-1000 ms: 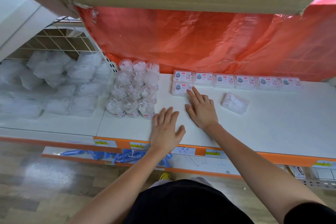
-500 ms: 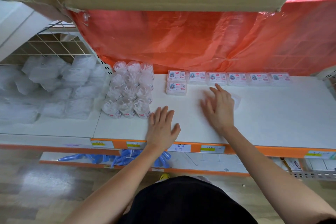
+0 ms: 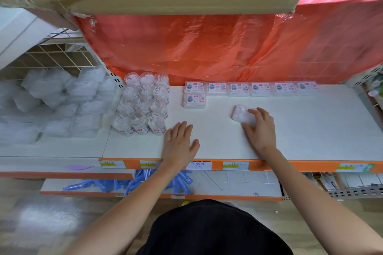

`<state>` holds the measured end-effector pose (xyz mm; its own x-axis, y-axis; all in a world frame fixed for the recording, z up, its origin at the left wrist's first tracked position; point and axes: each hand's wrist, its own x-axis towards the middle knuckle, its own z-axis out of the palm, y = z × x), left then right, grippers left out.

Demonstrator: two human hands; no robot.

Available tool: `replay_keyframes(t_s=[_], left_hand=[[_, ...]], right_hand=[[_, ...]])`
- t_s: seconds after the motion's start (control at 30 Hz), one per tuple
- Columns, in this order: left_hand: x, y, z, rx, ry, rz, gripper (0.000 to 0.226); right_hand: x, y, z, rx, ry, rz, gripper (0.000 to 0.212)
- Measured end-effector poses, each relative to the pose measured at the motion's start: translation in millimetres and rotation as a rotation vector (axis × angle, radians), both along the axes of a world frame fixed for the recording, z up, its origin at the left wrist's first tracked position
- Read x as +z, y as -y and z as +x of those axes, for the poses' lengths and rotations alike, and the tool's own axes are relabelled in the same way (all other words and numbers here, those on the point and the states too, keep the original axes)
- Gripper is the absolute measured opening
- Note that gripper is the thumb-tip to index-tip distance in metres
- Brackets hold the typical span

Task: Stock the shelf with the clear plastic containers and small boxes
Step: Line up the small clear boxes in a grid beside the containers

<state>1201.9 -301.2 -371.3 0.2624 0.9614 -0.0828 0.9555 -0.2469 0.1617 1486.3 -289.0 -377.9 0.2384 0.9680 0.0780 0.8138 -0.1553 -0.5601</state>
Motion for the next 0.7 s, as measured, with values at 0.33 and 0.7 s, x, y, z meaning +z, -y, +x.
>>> replay_keyframes(t_s=[0.33, 0.7], left_hand=[[42, -17, 33, 0.451, 1.007, -0.430, 0.027], [52, -17, 39, 0.557, 1.342, -0.698, 0.019]], right_hand=[[19, 20, -54, 0.261, -0.168, 0.126, 0.050], [47, 27, -74, 0.085, -0.701, -0.013, 0.073]])
